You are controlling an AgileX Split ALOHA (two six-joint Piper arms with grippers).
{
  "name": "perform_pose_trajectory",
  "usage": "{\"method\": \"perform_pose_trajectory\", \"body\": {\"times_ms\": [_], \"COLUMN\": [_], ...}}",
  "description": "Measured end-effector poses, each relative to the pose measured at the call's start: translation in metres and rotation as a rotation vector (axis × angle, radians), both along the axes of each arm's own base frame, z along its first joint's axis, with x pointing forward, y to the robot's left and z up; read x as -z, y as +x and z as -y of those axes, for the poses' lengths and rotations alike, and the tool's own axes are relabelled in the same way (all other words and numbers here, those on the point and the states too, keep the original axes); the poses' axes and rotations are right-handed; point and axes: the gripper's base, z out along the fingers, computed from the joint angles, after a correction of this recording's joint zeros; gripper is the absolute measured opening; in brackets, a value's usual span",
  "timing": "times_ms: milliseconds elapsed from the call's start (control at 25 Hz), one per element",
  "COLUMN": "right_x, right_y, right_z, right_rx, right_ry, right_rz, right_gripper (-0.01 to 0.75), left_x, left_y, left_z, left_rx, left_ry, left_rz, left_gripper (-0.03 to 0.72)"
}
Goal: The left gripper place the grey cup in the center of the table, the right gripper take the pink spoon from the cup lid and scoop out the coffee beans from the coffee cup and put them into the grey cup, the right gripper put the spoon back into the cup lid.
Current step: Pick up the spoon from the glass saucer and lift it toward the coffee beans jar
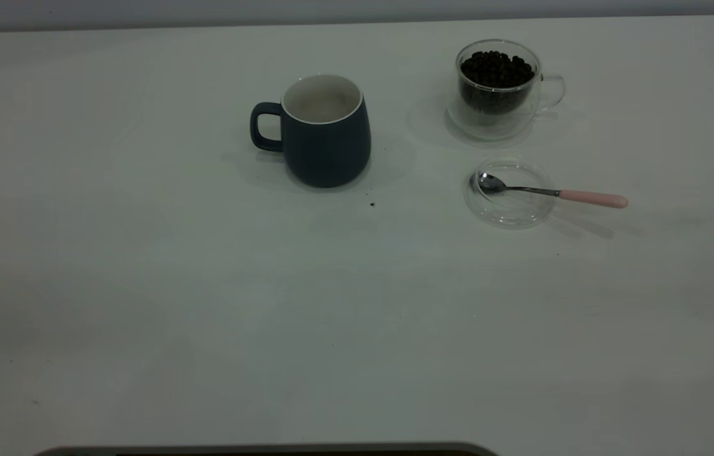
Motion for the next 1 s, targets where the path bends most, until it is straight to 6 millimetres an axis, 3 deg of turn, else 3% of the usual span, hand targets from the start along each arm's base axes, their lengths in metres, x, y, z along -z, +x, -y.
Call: {"method": "perform_pose_trajectory", "body": {"times_ms": [200, 480, 640, 1000], "right_x": [0.0, 0.0, 0.0, 0.0], "right_y": [0.0, 0.0, 0.0, 0.0], "right_z": [0.0, 0.0, 0.0, 0.0], "right_rx": [0.0, 0.0, 0.0, 0.0], "right_ry": [0.0, 0.0, 0.0, 0.0], "right_rz": [0.0, 0.0, 0.0, 0.0], "right_gripper": [0.415, 0.415, 0.415, 0.415], "left_x": [-0.002, -0.003, -0.002, -0.002], "left_y": [-0.007, -0.032, -0.044, -0.045], "left_z": [-0.008, -0.013, -0.012, -0.012], "left_rx": [-0.193, -0.446, -0.474, -0.474], "left_ry": [-0.022, -0.051, -0.061, -0.062], "left_rz": [0.063, 0.249, 0.324, 0.327], "left_gripper": [0.565, 0.565, 0.565, 0.565]}}
